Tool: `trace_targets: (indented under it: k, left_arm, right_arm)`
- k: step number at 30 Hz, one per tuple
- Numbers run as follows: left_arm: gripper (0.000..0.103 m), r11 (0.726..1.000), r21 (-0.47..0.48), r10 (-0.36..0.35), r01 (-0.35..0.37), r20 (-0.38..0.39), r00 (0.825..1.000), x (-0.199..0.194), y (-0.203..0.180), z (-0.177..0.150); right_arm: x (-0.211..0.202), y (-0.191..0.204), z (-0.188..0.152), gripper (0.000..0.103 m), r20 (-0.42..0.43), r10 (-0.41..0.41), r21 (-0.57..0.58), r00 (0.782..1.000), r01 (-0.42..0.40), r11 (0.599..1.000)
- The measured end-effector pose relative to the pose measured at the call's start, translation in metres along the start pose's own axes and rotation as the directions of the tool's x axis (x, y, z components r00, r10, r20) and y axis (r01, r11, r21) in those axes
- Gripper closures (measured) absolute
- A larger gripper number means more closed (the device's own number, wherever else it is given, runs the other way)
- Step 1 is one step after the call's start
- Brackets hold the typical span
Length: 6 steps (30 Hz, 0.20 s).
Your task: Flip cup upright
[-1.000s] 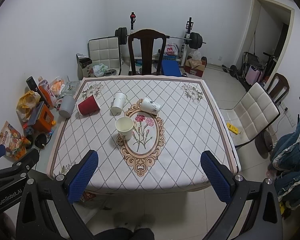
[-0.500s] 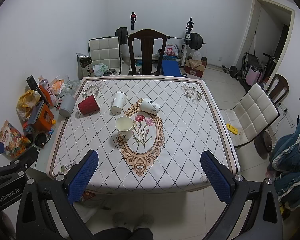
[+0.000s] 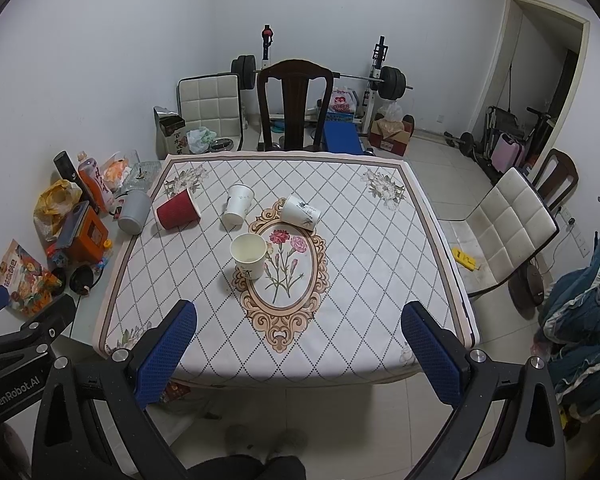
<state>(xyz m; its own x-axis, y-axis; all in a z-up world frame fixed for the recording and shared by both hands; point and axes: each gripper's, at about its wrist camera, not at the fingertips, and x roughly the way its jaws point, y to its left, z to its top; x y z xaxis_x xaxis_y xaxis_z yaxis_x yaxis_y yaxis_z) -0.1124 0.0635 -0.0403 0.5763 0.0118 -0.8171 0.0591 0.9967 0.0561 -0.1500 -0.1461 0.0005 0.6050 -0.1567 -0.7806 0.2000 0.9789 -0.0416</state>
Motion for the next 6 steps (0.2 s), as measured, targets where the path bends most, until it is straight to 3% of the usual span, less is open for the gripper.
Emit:
trace_targets:
  k: [6]
  left_arm:
    - [0.0,1.0,0.001,-0.001,0.001,0.002,1.0,-0.0002,-0.0002,0.0]
  right_arm:
    - [-0.0016,-0.0002,-0.0007,0.0,-0.003,0.002,-0.002,1.0,-0.002,1.0]
